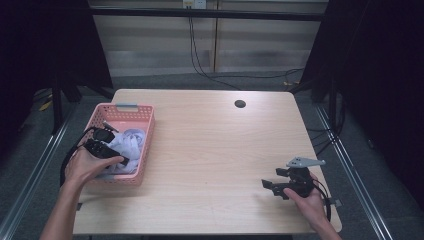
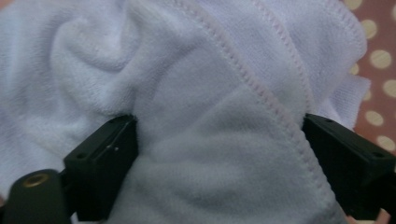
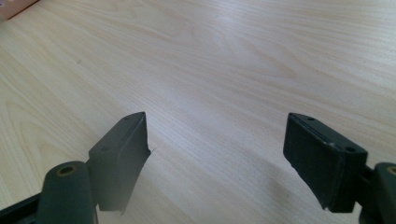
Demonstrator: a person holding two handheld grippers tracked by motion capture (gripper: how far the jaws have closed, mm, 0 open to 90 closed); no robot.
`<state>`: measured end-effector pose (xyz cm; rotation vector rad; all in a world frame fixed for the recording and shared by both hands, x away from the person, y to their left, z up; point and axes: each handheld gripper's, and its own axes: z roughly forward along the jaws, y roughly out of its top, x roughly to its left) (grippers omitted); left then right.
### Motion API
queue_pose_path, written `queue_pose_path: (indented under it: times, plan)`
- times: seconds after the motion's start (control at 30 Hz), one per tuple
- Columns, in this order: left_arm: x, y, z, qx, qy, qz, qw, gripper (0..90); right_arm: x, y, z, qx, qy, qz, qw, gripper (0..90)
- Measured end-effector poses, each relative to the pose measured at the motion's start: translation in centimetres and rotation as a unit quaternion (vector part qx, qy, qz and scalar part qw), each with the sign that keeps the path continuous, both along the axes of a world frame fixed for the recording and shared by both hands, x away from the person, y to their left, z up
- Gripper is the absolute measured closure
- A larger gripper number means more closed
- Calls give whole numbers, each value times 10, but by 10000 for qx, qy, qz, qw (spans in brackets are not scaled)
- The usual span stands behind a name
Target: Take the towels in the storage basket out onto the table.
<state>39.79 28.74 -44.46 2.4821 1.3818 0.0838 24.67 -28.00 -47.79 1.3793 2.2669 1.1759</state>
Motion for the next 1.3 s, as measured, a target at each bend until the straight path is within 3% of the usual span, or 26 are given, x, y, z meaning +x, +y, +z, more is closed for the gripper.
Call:
queue_pose_path:
  times: [0.1, 0.2, 0.27, 0.4, 0.47, 0.57, 0.67, 0.7, 0.8, 0.87, 0.9, 0.97, 1.0, 1.17, 1.3]
  plan:
    - [4, -10, -6, 218, 214, -81, 9995, 1, 0, 1, 0, 13, 4, 42, 10000, 223]
    - [8, -21, -11, 654, 265, -196, 9973, 0, 0, 1, 0, 15, 29, 68, 10000, 223]
    - [12, -21, -11, 717, 359, -209, 9966, 0, 1, 2, -1, -5, 17, 86, 10000, 223]
    - [12, -25, -16, 881, 239, -152, 9957, 2, -1, 3, -1, -26, 19, 140, 9999, 223]
    - [10, -26, -15, 951, 194, -109, 9952, 29, -1, 3, -1, -40, 25, 182, 9998, 223]
    - [12, -25, -14, 870, 271, -122, 9958, 115, -1, 3, -1, -24, 30, 200, 9998, 223]
    - [16, -28, -11, 937, 350, -162, 9949, 232, -1, 3, 0, 2, 25, 212, 9998, 223]
    - [16, -28, -9, 949, 210, -110, 9952, 321, -1, 3, 0, 4, 8, 223, 9998, 223]
    - [14, -24, -7, 778, 73, -135, 9968, 443, -1, 3, 0, -16, 22, 214, 9998, 223]
    - [13, -20, -6, 578, 101, -124, 9982, 500, 0, 2, 0, -24, 19, 200, 9998, 221]
    - [13, -20, -6, 597, 33, -185, 9980, 524, 1, 2, -1, -28, 27, 204, 9998, 220]
    - [10, -20, -3, 565, 2, -134, 9983, 551, 1, 2, -1, -35, 44, 163, 9999, 220]
    - [10, -17, -3, 401, -49, -14, 9992, 570, 2, 2, -1, -27, 46, 145, 9999, 220]
    - [6, 1, 3, -168, -187, 101, 9996, 604, 2, 1, -1, -16, 14, 126, 9999, 220]
    - [0, 8, 7, -370, -251, 56, 9990, 600, 2, 0, 0, 9, 15, 102, 9999, 219]
